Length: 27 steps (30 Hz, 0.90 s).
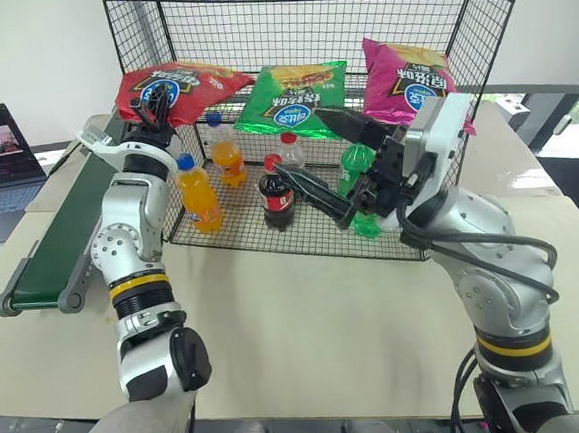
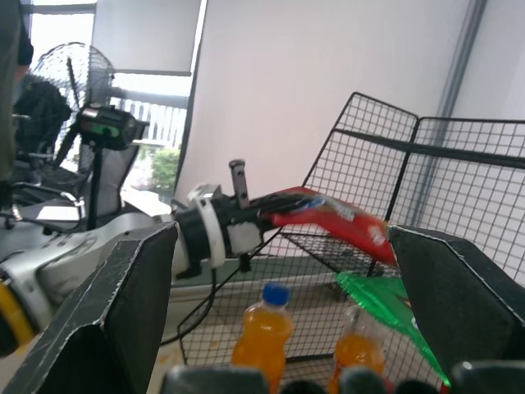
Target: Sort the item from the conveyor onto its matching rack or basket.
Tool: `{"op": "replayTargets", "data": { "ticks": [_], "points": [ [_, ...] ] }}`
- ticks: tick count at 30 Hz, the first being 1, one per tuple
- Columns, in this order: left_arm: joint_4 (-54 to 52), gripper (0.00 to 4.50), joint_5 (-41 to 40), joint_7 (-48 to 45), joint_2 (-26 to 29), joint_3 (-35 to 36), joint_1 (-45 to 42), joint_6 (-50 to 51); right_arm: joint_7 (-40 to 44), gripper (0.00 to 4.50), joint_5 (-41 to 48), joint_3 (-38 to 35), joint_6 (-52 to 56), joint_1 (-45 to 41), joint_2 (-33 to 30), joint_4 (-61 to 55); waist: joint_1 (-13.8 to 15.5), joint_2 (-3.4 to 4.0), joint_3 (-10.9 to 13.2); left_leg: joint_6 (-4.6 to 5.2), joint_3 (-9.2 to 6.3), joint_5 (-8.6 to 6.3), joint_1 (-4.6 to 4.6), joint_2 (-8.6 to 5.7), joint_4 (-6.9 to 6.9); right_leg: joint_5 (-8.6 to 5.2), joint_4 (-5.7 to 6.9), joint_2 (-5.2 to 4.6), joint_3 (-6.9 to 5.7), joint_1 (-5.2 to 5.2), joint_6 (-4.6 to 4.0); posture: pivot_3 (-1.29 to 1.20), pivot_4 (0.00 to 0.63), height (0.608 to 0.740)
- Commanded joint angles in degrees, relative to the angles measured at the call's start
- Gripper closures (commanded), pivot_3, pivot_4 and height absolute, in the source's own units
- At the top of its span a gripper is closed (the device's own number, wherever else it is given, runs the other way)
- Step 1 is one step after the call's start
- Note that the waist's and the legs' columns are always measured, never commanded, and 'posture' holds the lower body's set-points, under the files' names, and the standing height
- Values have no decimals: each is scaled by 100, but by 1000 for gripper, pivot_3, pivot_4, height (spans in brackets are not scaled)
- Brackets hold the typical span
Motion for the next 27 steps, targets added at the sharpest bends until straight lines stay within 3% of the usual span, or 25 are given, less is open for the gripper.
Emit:
{"op": "replayTargets", "data": {
  "ticks": [1, 11, 14, 18, 22, 23, 27],
  "points": [
    [-47, 4478, 224, 116, -185, 9, -453, -185, -85, 0, -136, -26, -131, -139, 81, -63, 16, -1, 1, 0, 0, 0, -1, 0, 0, 0, -2, 0, 0, 0, 1, 0, 150, 740],
    [871, 4478, 1178, 75, -410, 86, -1194, -618, -47, 0, -278, -45, -114, -18, 131, -130, -5, -3, 2, 1, 0, 1, -1, -1, -4, 0, -6, 0, 0, -1, 1, 0, 150, 740],
    [847, 3788, 1268, 49, -471, 146, -1202, -620, -43, 0, -289, -47, -113, 17, 142, -144, -13, -3, 3, 1, 0, 1, -2, -1, -6, 0, -10, 0, 0, -1, 1, 0, 150, 740],
    [331, 2004, 1222, 228, -526, 188, -937, -424, -27, 0, -279, -40, -122, 61, 157, -135, -34, -3, 3, 1, 0, 1, -1, -1, -8, 0, -9, 0, 0, -1, 1, 0, 150, 740],
    [-861, 578, 911, 768, -493, 127, -251, 122, 20, 0, -287, -12, -160, 171, 169, -120, -72, -1, 2, 1, 0, 1, 0, 0, -8, 1, -6, 0, 1, 0, 1, 0, 150, 740],
    [-1217, 49, 782, 973, -441, 116, -24, 290, 29, 0, -285, -6, -165, 205, 175, -124, -72, -1, 2, 1, 0, 1, 3, 1, -9, 1, -3, 0, 3, 0, 1, 0, 150, 740],
    [-2289, 49, 266, 1730, -181, 118, 811, 769, 106, 0, -340, 55, -256, 445, 171, -130, -65, -1, 2, 0, -3, 3, 9, 1, -3, 1, 14, 0, 2, 1, 1, 0, 150, 740]
  ]
}}
